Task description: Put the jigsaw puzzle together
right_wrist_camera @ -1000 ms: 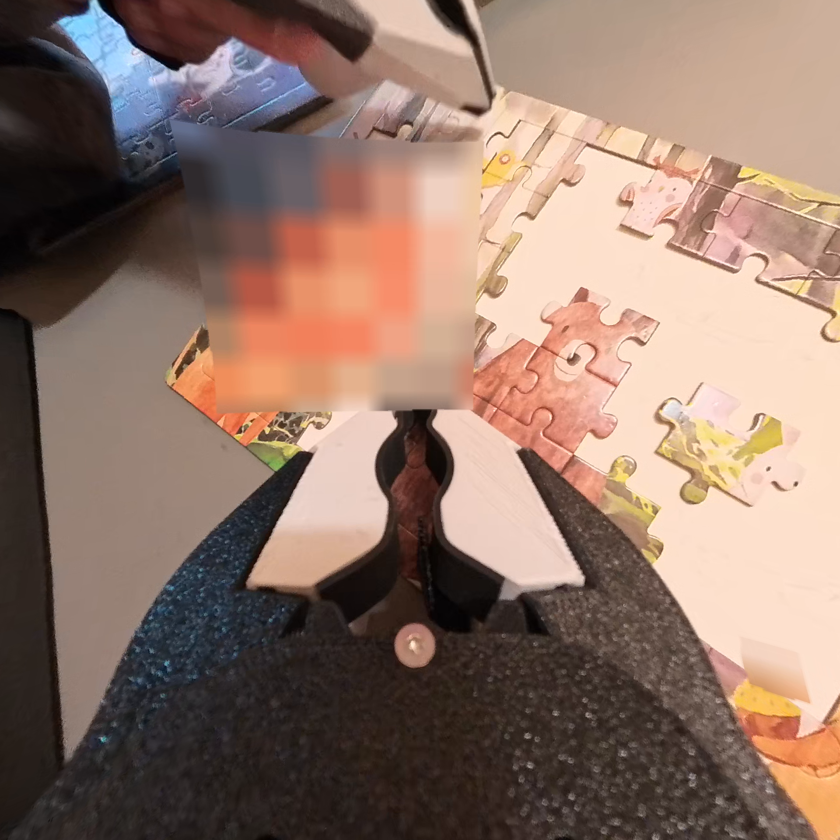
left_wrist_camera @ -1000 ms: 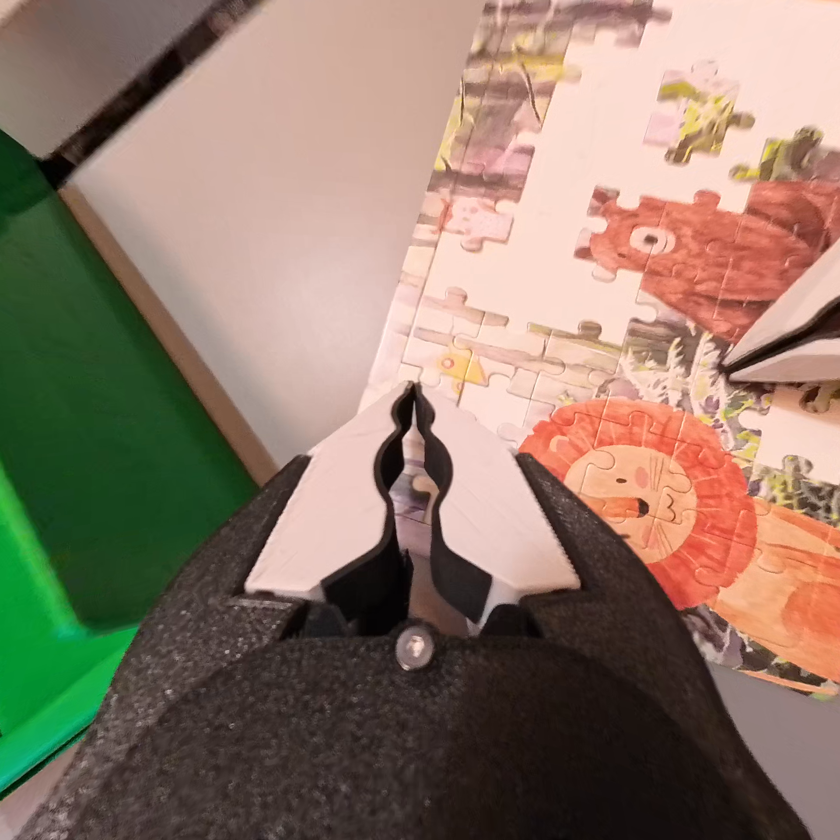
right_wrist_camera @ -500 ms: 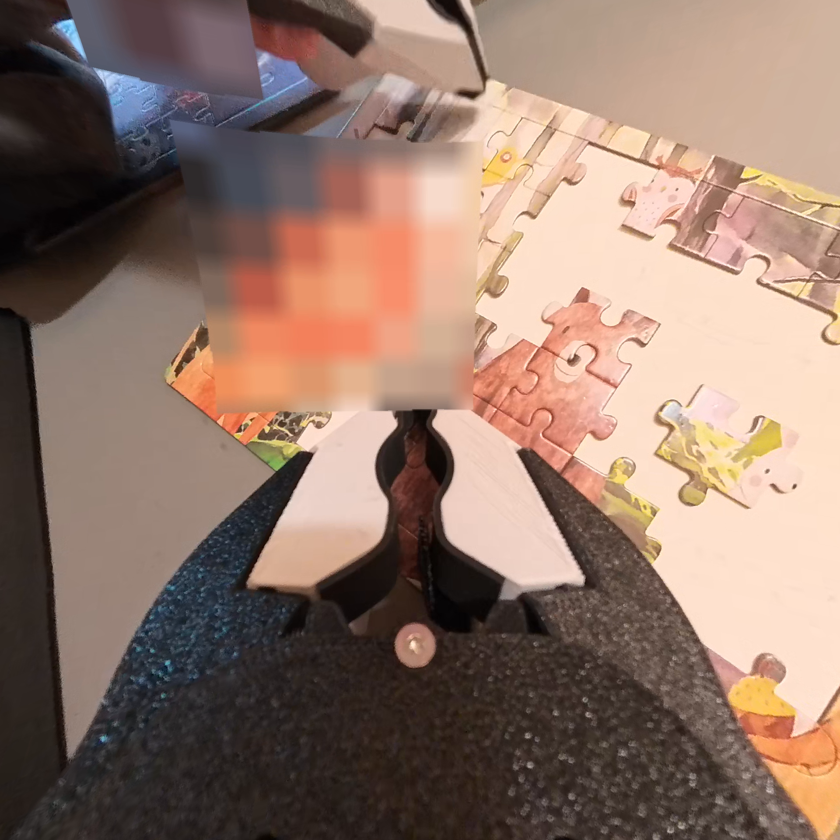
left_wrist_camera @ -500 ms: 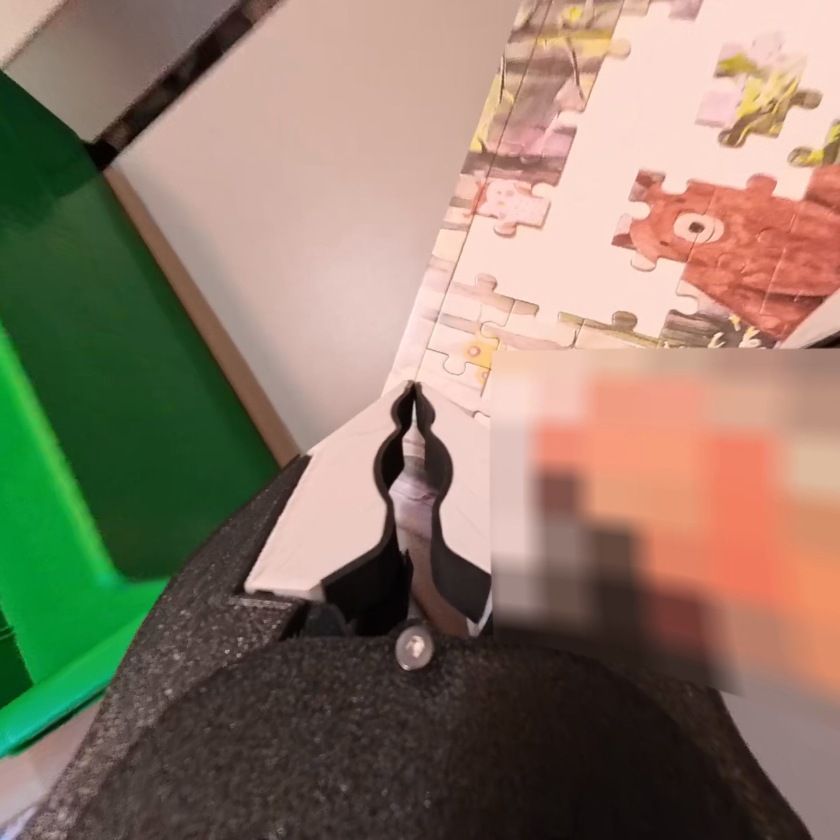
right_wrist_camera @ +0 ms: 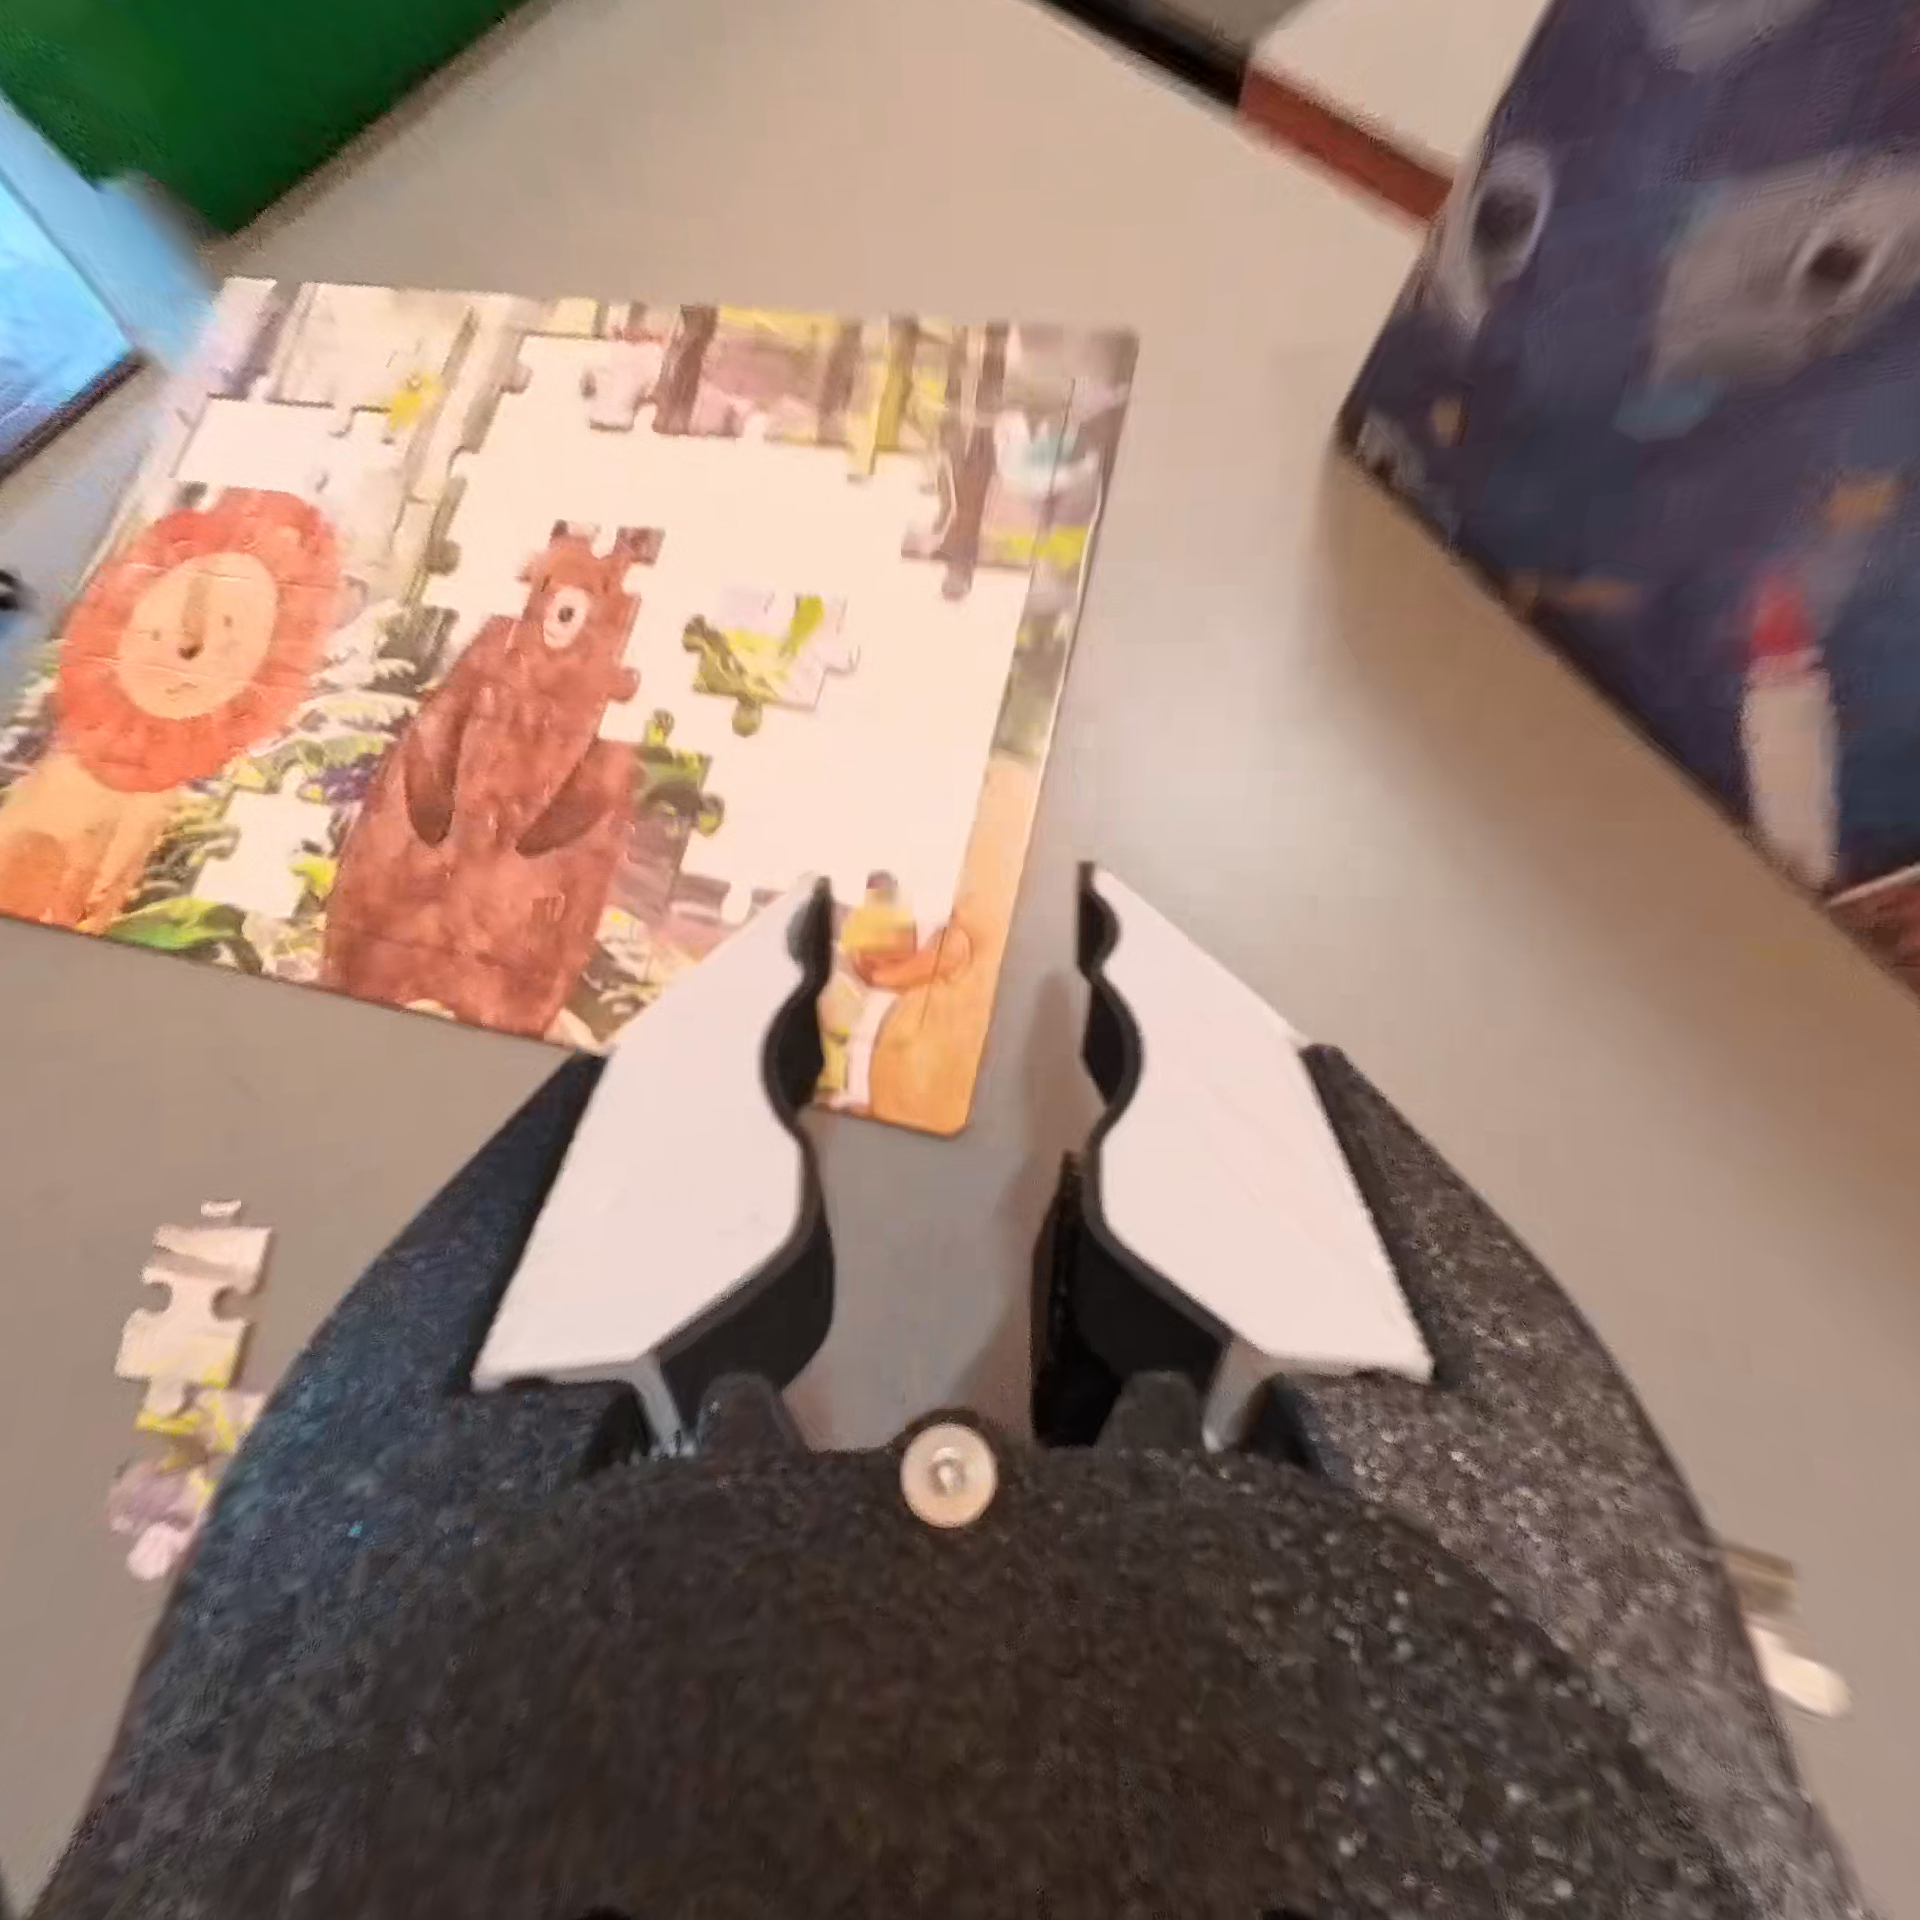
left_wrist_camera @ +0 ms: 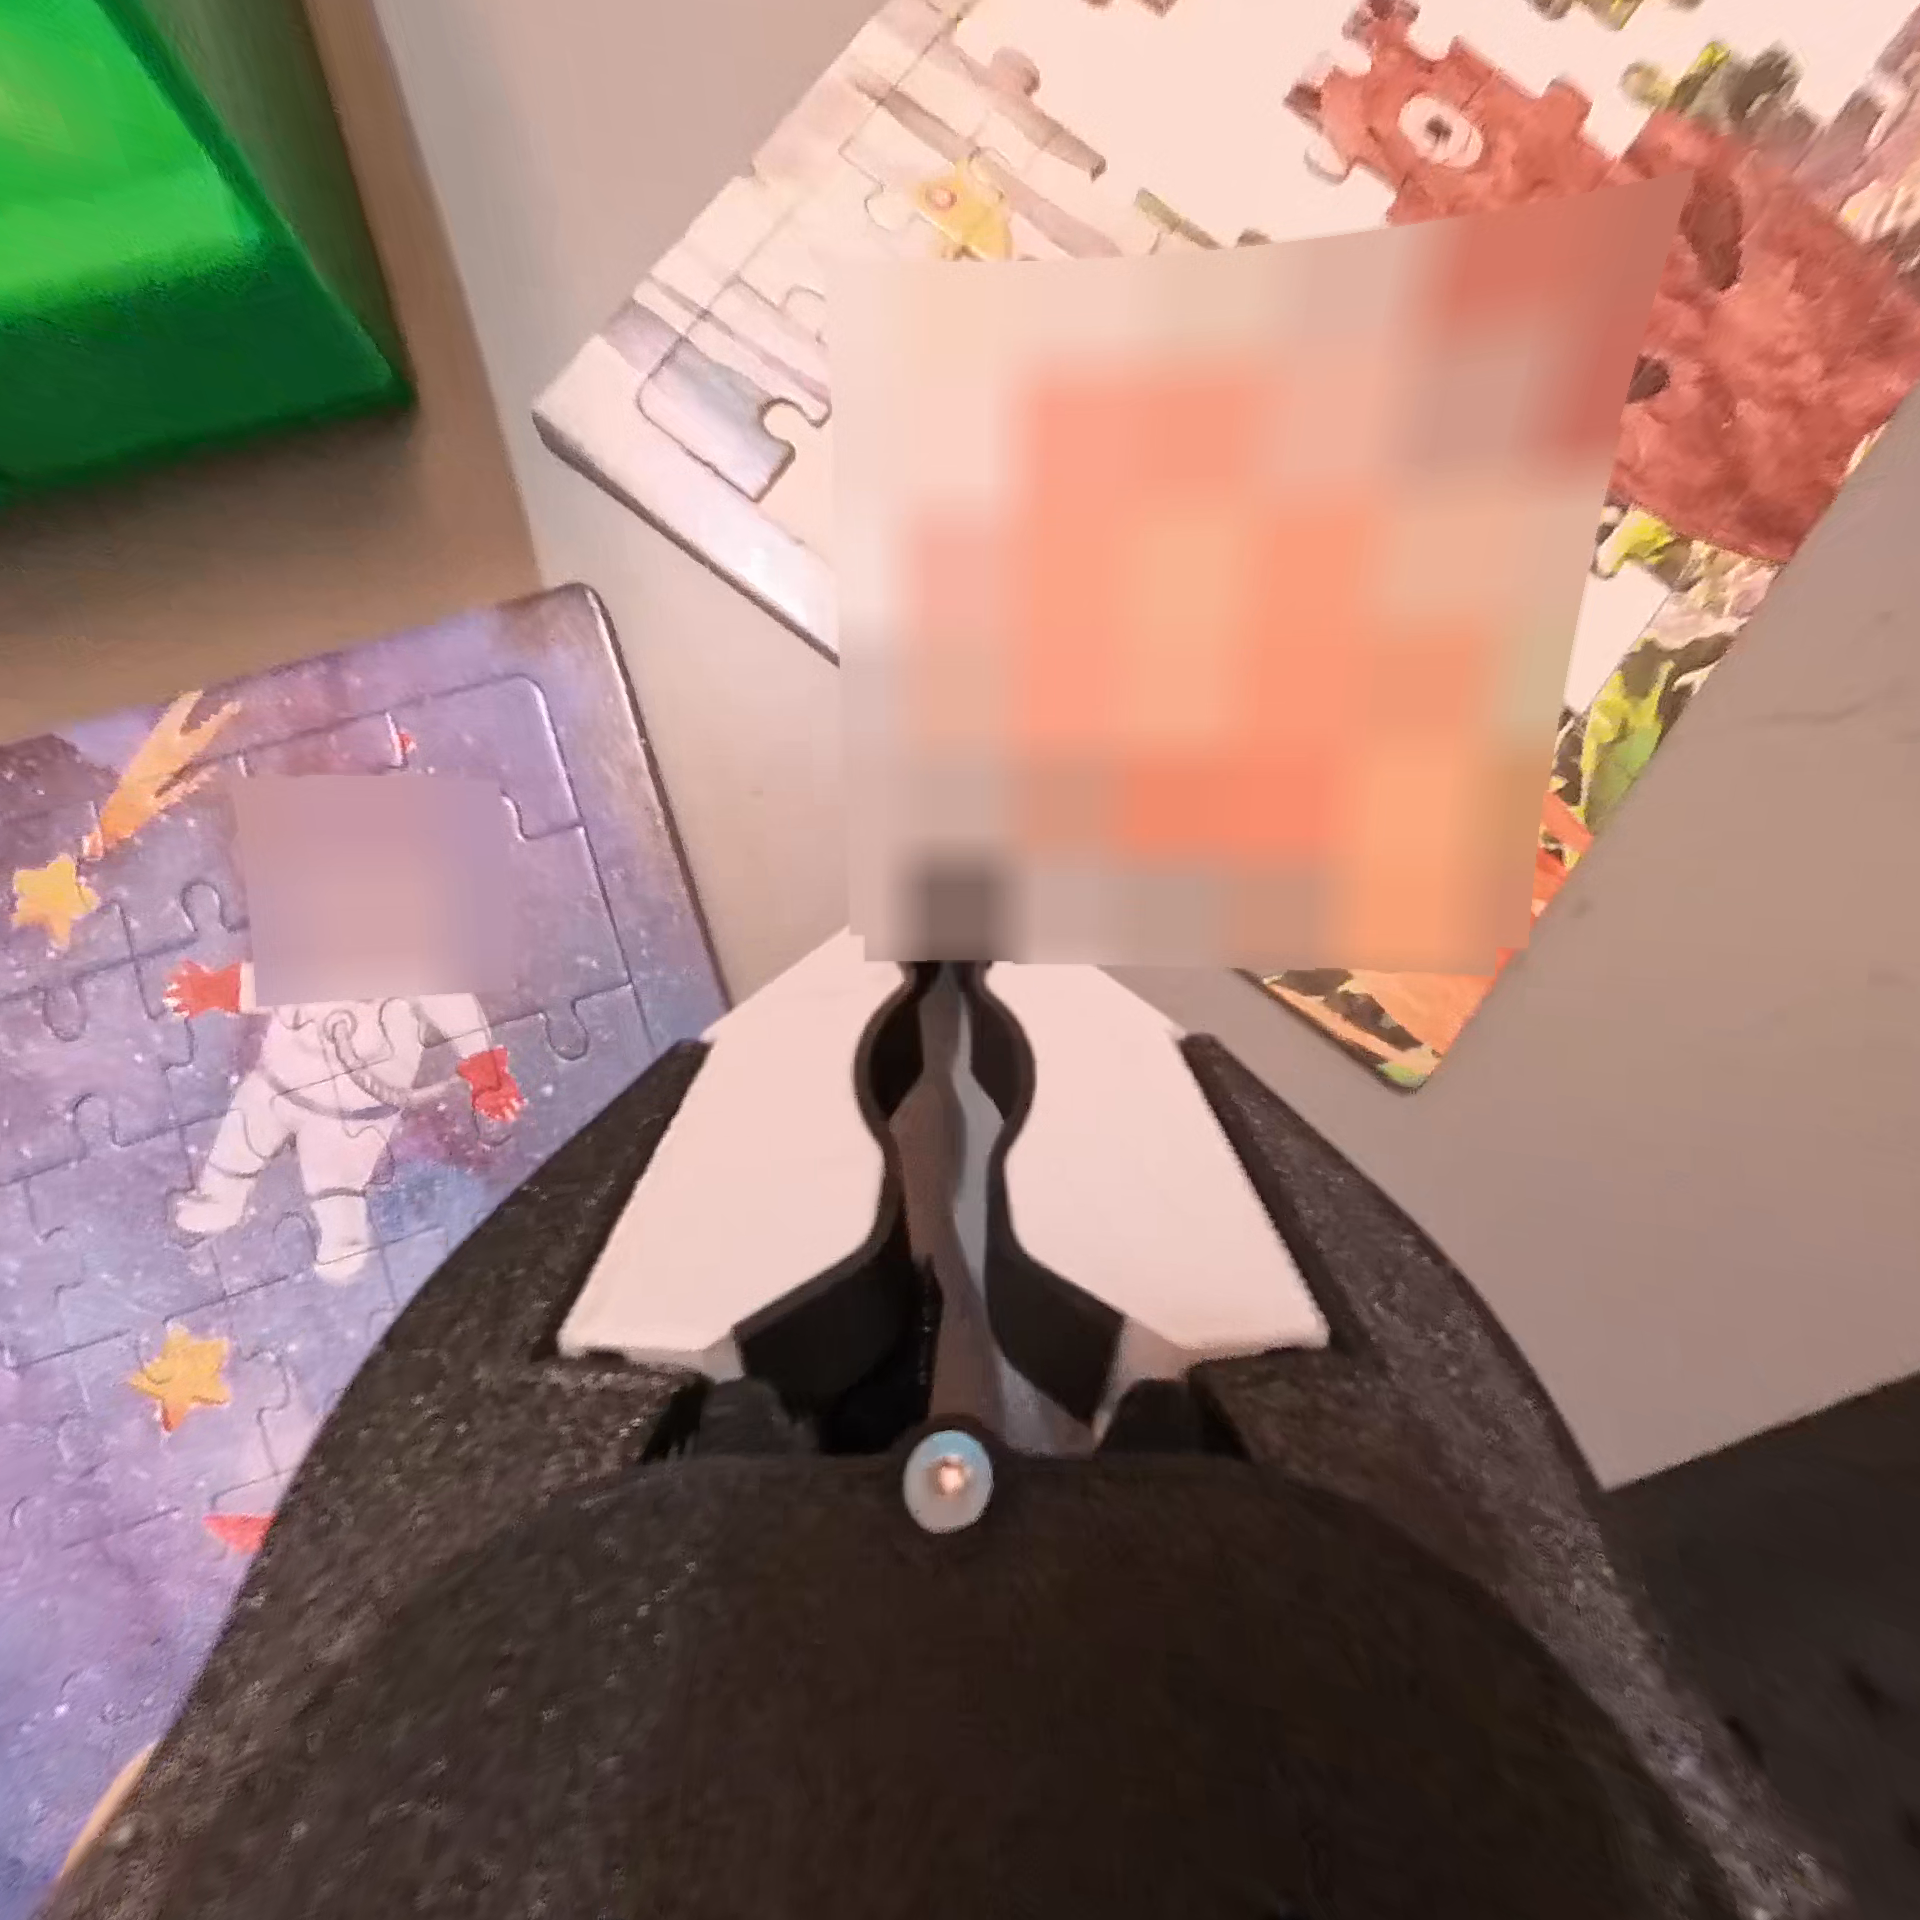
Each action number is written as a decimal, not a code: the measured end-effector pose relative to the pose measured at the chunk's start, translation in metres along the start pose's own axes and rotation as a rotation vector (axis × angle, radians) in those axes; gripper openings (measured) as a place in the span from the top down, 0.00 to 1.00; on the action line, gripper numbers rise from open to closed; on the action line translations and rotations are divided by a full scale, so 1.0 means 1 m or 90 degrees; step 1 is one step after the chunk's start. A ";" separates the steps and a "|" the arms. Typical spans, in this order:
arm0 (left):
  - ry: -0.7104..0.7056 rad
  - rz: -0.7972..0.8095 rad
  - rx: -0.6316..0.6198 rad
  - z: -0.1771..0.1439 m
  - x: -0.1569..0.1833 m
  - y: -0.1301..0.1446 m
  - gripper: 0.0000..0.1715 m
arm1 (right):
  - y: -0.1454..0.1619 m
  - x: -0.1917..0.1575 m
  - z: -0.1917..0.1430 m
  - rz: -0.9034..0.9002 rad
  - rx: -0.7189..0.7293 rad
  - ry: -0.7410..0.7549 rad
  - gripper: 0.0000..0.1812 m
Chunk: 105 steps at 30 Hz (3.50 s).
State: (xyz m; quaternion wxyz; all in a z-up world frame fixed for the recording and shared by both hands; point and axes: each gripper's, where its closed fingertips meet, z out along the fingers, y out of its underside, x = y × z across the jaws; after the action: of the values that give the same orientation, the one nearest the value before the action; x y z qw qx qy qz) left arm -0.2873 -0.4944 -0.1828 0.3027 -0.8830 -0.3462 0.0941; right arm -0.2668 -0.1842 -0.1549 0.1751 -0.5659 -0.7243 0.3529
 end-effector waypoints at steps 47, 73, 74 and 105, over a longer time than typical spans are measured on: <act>0.127 0.194 0.122 -0.068 0.153 0.017 0.87 | 0.266 -0.039 -0.251 0.169 -0.173 0.198 0.83; 0.165 0.179 0.038 -0.018 0.161 -0.018 0.87 | 0.184 0.015 -0.170 0.091 -0.114 0.219 0.81; 0.164 0.176 0.041 -0.016 0.161 -0.021 0.87 | 0.182 0.018 -0.165 0.111 -0.098 0.210 0.81; 0.166 0.188 0.042 0.000 0.164 -0.040 0.87 | 0.169 -0.001 -0.149 0.089 -0.064 0.211 1.00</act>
State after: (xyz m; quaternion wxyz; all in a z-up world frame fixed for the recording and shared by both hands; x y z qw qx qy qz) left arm -0.1875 -0.3614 -0.1518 0.3563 -0.9187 -0.1672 0.0333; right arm -0.0514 -0.1203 -0.1722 0.2389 -0.6731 -0.6613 0.2295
